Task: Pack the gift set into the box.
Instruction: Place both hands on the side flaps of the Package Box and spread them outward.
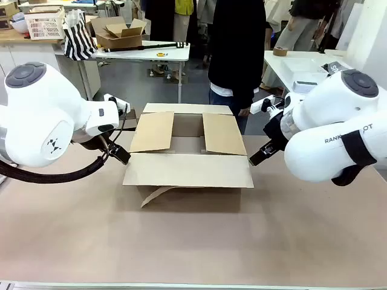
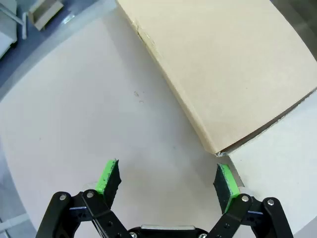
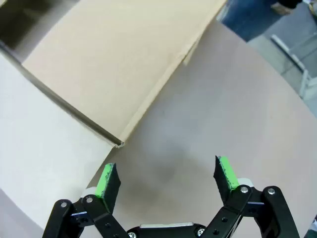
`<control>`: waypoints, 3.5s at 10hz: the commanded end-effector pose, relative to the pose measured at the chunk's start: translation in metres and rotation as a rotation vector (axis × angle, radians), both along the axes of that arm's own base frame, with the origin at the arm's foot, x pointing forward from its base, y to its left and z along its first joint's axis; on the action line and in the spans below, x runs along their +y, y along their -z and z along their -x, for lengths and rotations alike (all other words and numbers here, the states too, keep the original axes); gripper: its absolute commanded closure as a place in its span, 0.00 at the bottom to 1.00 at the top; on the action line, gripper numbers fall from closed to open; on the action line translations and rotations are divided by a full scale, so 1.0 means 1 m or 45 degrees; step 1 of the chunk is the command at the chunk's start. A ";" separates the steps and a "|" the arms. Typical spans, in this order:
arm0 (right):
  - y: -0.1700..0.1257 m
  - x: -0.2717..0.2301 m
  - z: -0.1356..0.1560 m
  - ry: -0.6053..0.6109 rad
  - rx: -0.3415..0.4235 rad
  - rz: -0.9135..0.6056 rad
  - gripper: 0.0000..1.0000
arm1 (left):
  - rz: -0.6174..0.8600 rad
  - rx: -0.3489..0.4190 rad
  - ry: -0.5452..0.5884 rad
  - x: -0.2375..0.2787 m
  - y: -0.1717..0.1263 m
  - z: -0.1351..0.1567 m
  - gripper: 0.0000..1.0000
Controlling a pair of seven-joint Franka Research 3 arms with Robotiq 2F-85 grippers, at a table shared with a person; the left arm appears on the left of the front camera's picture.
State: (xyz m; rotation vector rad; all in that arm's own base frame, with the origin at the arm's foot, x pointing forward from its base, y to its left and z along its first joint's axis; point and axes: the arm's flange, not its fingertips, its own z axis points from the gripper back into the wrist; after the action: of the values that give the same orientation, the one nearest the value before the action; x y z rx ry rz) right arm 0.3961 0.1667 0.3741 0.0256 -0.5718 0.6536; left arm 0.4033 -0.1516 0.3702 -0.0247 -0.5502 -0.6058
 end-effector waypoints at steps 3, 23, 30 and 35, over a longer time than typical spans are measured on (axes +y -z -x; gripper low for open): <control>0.000 0.001 0.000 -0.002 -0.001 0.000 0.00 | 0.000 0.000 0.000 0.000 0.000 0.000 0.00; -0.161 -0.114 0.075 -0.041 0.235 -0.782 0.00 | 0.588 0.025 0.201 0.040 -0.164 0.070 0.00; -0.162 -0.245 0.078 0.068 0.470 -1.479 0.00 | 1.524 0.558 -0.416 0.121 -0.146 0.058 0.00; -0.162 -0.245 0.078 0.068 0.470 -1.479 0.00 | 1.564 0.399 -0.097 0.118 -0.203 0.064 0.00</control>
State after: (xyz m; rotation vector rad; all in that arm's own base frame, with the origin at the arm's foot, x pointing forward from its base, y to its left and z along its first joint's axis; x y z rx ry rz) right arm 0.3179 -0.0728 0.5345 1.1678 -0.4836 0.1642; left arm 0.3359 -0.0383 0.5814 -1.2077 -0.5154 -0.0955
